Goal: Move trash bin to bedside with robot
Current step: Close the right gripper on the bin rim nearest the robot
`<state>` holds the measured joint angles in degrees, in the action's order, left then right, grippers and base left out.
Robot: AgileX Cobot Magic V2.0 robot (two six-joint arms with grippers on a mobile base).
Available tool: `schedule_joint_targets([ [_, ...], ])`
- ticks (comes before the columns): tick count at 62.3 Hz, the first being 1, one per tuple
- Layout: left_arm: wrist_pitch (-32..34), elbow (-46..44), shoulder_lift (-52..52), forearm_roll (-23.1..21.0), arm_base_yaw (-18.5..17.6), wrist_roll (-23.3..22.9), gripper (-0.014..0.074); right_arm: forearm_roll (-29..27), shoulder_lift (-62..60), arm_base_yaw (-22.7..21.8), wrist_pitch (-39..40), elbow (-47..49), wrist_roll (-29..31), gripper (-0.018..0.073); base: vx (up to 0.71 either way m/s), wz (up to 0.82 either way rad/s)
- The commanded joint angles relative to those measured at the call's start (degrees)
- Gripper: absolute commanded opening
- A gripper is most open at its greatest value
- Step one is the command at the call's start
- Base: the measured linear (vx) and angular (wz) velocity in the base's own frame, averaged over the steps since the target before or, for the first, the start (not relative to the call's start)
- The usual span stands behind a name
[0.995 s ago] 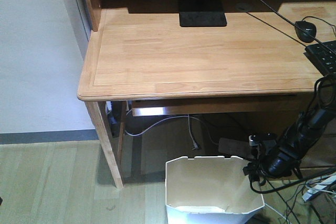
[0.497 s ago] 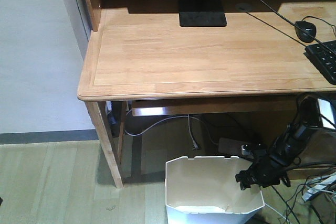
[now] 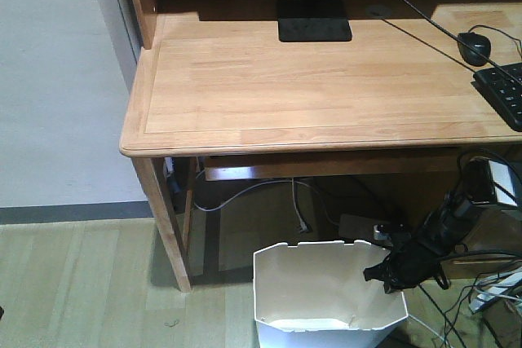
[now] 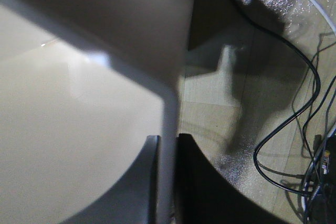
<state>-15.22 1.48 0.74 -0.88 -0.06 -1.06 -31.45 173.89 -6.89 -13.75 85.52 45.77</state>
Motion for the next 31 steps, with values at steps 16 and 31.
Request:
schedule_joint_targets([
  [16,3.98,1.07,0.82,-0.17,-0.17,-0.25,-0.0006,-8.86,-13.62,0.08,1.64,-10.07,10.91,-0.0008,0.0,0.0],
  [31,3.98,1.07,0.82,-0.17,-0.17,-0.25,-0.0006,-21.96,-23.38,0.08,-2.52,-17.33,25.3,-0.0006,0.0,0.0],
])
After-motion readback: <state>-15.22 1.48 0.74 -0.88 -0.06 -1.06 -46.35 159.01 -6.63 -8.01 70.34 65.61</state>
